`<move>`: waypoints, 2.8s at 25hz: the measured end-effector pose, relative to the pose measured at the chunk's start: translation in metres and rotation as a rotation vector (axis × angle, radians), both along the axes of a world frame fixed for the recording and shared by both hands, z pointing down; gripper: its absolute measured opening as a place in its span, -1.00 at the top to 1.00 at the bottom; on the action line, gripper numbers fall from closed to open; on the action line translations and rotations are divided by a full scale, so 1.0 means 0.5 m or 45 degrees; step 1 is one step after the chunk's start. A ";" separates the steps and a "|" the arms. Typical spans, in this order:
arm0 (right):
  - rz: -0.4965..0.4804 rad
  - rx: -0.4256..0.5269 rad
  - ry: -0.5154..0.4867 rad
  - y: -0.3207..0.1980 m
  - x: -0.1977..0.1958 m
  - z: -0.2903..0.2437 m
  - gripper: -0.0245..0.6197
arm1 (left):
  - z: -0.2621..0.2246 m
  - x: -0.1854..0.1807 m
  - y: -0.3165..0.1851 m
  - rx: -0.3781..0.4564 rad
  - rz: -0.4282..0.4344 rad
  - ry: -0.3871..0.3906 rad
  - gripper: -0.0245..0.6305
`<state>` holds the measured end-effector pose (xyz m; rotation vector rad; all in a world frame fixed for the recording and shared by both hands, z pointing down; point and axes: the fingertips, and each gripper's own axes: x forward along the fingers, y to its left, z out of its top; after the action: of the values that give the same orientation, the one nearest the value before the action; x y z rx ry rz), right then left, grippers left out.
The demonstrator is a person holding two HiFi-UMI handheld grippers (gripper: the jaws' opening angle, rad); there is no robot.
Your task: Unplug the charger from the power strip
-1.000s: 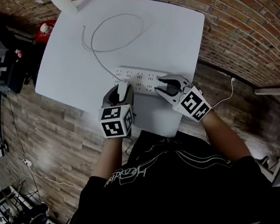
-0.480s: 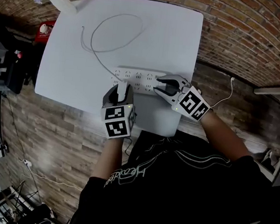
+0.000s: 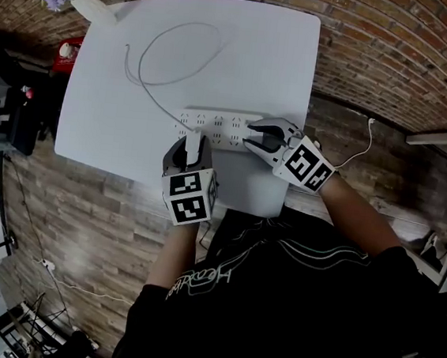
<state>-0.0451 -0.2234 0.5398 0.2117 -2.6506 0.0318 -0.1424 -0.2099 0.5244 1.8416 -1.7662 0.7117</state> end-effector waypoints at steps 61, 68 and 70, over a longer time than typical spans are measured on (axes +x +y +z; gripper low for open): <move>0.002 -0.022 -0.003 -0.001 0.004 0.002 0.62 | -0.021 0.001 0.001 -0.024 -0.009 0.037 0.51; 0.001 -0.017 0.003 -0.001 0.005 0.003 0.62 | -0.067 -0.017 -0.013 0.052 -0.132 0.386 0.51; 0.003 -0.018 0.002 -0.001 0.005 0.003 0.62 | -0.092 -0.022 -0.019 0.080 -0.131 0.436 0.51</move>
<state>-0.0426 -0.2239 0.5414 0.2098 -2.6474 0.0506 -0.1534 -0.2195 0.4784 1.7732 -1.6561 0.2828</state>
